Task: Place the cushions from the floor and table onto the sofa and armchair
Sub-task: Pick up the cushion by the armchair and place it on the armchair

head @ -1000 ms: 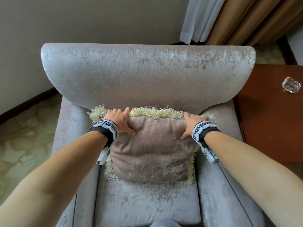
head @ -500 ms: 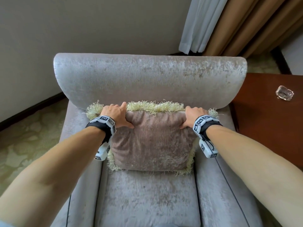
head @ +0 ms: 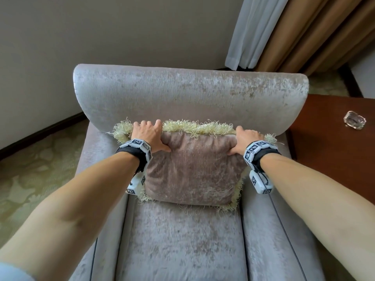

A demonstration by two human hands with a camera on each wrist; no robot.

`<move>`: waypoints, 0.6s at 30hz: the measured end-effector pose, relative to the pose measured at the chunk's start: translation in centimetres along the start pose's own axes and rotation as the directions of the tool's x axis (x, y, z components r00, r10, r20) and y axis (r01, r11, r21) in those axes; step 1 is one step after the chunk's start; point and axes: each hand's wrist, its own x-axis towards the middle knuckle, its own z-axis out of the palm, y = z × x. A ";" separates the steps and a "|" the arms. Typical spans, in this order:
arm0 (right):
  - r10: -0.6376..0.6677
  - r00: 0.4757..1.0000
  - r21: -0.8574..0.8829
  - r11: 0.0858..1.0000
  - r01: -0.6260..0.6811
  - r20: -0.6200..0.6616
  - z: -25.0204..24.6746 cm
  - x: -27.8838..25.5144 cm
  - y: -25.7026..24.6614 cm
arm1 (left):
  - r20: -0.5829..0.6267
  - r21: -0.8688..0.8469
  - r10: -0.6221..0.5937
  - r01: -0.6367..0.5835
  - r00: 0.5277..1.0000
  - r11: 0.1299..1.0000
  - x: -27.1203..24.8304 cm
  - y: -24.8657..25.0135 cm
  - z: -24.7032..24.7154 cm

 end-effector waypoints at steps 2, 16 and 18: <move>0.021 0.999 0.014 1.000 -0.020 -0.030 0.4 0.1 0.0 | -0.001 0.015 -0.022 0.022 1.000 1.000 -0.1 0.1 0.5; 0.068 0.987 0.098 0.994 -0.053 -0.149 2.5 0.4 -1.5 | 0.095 -0.133 -0.161 0.173 0.982 0.976 -0.8 0.1 1.3; 0.074 0.985 0.141 0.989 -0.052 -0.156 2.4 0.4 -1.6 | 0.093 -0.188 -0.193 0.208 0.977 0.960 -1.2 0.2 1.2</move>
